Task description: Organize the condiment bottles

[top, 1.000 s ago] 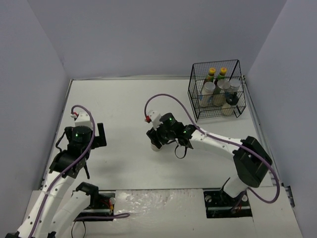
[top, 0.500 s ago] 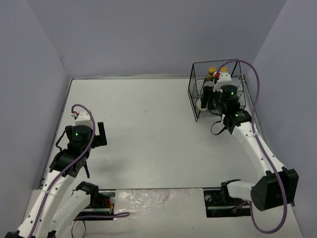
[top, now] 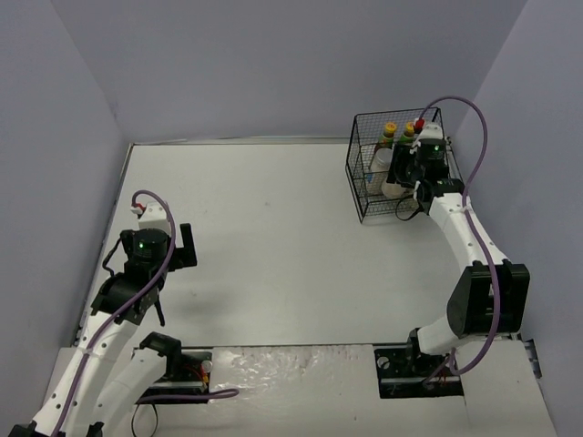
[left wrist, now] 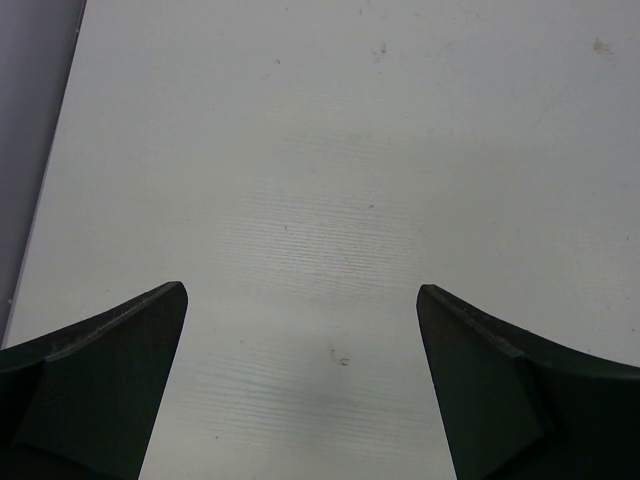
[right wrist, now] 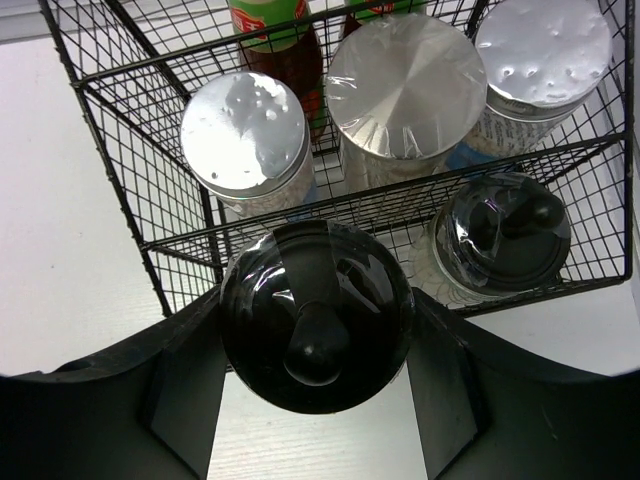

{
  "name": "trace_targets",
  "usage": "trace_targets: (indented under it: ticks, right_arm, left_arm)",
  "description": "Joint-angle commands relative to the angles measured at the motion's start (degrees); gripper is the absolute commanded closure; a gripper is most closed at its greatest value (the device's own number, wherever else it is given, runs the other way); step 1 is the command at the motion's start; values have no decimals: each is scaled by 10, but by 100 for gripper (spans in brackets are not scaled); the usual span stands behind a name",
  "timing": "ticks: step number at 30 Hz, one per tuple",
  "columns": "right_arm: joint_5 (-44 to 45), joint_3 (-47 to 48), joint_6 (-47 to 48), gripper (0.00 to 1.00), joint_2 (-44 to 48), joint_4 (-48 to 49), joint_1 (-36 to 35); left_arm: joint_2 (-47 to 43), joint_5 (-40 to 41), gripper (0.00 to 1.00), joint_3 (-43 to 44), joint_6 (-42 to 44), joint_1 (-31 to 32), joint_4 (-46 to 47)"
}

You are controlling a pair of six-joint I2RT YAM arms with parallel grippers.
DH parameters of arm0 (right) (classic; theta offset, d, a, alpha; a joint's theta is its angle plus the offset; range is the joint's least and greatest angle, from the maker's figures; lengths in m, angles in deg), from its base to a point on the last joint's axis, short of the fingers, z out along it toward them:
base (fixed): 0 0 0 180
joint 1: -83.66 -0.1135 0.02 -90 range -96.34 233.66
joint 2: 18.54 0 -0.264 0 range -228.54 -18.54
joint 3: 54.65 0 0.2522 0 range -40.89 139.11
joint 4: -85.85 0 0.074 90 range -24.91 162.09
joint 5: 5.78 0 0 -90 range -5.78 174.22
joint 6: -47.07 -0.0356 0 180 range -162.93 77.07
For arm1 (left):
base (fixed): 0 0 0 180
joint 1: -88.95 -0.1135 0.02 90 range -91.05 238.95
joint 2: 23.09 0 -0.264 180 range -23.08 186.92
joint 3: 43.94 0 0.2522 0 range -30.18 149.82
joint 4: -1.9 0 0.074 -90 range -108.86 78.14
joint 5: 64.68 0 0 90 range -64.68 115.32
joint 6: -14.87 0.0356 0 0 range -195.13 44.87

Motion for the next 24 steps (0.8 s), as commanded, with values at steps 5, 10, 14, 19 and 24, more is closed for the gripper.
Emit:
trace_targets:
  ticks: [5, 10, 14, 19, 24]
  right_arm:
    - [9, 44, 6, 100, -45, 96, 3]
    - [9, 22, -3, 100, -76, 115, 4]
    - [7, 4, -11, 91, -89, 130, 3]
    - [2, -10, -12, 77, -94, 131, 3]
    - [-4, -12, -13, 42, -92, 129, 3]
  left_arm:
    - [1, 4, 3, 19, 7, -4, 29]
    - [4, 5, 3, 18, 9, -4, 29]
    - [3, 6, 3, 19, 9, -4, 30]
    - [0, 6, 3, 18, 10, -4, 31]
    - [0, 6, 3, 19, 12, -4, 31]
